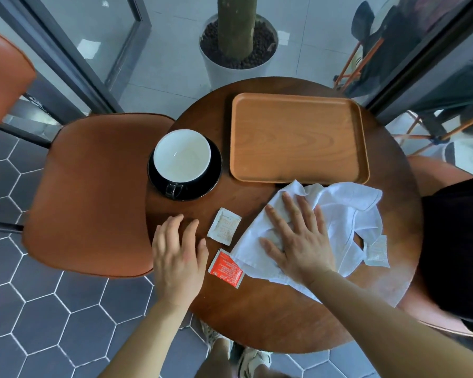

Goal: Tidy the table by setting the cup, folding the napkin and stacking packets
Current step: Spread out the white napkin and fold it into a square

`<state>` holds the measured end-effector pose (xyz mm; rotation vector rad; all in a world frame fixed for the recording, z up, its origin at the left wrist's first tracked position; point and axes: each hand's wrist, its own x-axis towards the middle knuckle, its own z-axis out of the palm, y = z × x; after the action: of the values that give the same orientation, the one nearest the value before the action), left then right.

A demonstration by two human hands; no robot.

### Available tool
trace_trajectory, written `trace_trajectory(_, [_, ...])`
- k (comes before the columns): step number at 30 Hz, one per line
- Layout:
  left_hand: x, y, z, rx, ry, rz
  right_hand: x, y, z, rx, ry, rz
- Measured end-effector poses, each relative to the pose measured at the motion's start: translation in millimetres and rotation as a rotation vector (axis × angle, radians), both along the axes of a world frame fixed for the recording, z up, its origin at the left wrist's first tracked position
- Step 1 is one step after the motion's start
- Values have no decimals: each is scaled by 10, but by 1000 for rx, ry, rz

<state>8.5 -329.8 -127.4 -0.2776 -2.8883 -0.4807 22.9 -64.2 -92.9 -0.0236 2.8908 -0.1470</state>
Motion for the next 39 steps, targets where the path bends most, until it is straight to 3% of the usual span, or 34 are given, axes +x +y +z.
trace_trajectory(3, [-46,15,71,48,-13,22,-34,-13,85,-98,-12,-23])
trace_trajectory(5, [-85,58,160,106,-3,51,-54,-5,188,-309,45,-116])
trace_trajectory(7, [-138,168,289,150,27,19,-40,69,316,-570,215,-287])
trace_trajectory(8, [-165,258,366,158,32,-29,-9,146,368,-594,332,-347])
trace_trajectory(11, [-181,649,632,213,-32,-234,117,526,494,-491,559,-496])
trace_trajectory(14, [-7,1094,820,217,-129,-472,201,1026,509,-448,466,-698])
trace_trajectory(16, [184,1315,843,105,-187,-664,203,1280,480,-442,362,-783])
trace_trajectory(19, [412,1478,774,-124,-215,-824,116,1471,439,-337,330,-558])
trace_trajectory(21, [462,1502,734,-182,-182,-794,8,1532,420,-242,333,-353])
trace_trajectory(24, [443,1493,735,-113,-138,-741,-141,1626,406,-166,366,-235])
trace_trajectory(28, [420,1457,891,254,-179,-451,-194,1751,536,-321,396,-182])
trace_trajectory(34, [244,1339,1337,785,-328,255,-178,1840,1119,-668,401,-285])
trace_trajectory(37, [42,1253,1437,904,-237,309,-244,1888,1364,-692,443,-224])
trace_trajectory(39, [-113,1244,1491,934,-212,322,-315,1925,1356,-580,341,-182])
